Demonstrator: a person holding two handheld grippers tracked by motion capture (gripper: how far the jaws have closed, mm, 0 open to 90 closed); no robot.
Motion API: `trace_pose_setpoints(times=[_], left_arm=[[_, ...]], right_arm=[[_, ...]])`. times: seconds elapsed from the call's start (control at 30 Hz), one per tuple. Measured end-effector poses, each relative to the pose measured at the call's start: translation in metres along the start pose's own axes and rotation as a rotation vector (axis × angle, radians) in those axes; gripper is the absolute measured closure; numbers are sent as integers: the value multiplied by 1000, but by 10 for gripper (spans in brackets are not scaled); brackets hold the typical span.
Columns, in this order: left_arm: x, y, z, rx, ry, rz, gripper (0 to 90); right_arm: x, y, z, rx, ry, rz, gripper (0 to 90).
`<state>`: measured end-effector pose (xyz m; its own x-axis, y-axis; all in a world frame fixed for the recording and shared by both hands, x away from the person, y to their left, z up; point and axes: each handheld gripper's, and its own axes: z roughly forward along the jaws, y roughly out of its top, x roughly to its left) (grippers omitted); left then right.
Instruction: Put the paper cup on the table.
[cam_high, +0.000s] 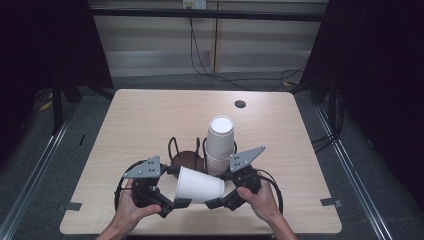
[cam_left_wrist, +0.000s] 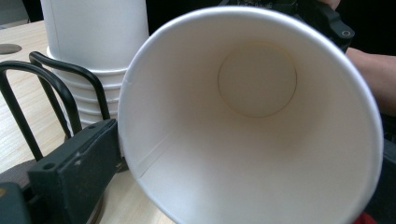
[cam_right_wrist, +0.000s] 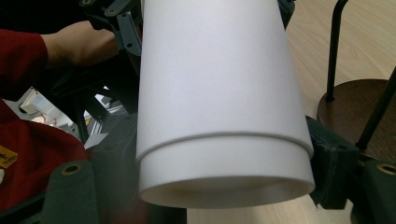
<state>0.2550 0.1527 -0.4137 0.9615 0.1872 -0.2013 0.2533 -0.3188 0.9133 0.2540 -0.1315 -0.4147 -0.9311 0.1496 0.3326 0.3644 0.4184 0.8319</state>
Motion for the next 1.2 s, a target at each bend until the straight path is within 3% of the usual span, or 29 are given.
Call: trace_pose_setpoints(times=[0.07, 0.2, 0.33, 0.7, 0.87, 1.2], left_arm=[[0, 0, 0, -18, 6, -5, 0], [-1, -1, 0, -42, -24, -8, 41], [0, -2, 1, -46, -30, -16, 44], [-1, 1, -1, -27, -39, -6, 73], [-2, 2, -1, -24, -31, 6, 95], [-2, 2, -2, -4, -56, -13, 128]], right_arm=[[0, 0, 1, 2, 1, 0, 250], [0, 0, 2, 8, 5, 0, 250], [0, 0, 3, 8, 7, -3, 249], [-2, -2, 4, 2, 23, 4, 242], [-2, -2, 3, -13, 14, 3, 225], [-1, -3, 4, 5, -15, 5, 164]])
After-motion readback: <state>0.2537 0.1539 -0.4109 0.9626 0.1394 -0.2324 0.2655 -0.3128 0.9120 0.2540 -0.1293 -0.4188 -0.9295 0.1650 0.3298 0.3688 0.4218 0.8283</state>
